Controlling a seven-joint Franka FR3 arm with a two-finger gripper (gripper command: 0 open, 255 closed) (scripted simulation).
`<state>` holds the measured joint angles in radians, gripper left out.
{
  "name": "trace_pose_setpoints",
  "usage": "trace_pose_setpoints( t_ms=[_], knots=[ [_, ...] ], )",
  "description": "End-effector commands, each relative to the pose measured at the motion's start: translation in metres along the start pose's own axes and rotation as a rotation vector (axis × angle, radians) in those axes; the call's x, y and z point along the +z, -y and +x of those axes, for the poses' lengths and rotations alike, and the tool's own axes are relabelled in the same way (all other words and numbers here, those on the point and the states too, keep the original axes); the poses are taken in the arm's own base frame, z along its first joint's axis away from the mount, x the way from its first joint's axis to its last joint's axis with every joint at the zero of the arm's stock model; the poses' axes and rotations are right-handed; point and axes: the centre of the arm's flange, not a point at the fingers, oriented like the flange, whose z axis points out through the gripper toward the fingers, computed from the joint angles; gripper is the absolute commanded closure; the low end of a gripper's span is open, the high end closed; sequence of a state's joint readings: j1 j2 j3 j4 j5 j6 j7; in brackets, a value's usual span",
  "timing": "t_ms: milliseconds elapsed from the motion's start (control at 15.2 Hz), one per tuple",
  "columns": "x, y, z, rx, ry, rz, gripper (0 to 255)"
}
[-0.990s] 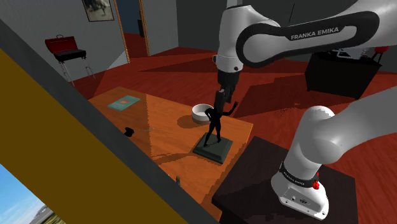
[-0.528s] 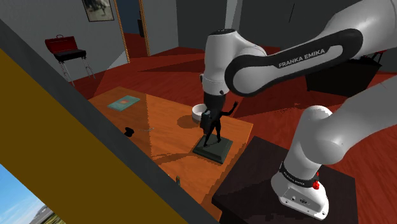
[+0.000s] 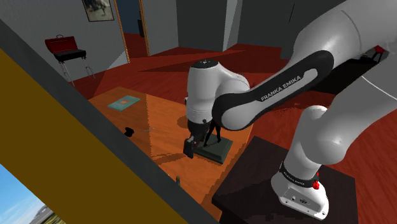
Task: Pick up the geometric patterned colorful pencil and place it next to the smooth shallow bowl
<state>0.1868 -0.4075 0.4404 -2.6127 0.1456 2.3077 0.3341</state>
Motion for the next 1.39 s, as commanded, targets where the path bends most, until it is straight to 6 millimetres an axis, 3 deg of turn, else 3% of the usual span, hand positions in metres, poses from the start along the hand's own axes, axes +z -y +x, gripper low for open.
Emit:
trace_pose_setpoints(
  t_ms=[0, 462, 924, 1320],
  knots=[
    [0.017, 0.020, 0.007, -0.003, -0.011, 0.005, 0],
    [0.068, 0.084, 0.021, -0.014, -0.040, 0.012, 0],
    [0.105, 0.085, 0.022, -0.014, -0.040, 0.012, 0],
    [0.108, 0.085, 0.022, -0.014, -0.040, 0.012, 0]
  ],
)
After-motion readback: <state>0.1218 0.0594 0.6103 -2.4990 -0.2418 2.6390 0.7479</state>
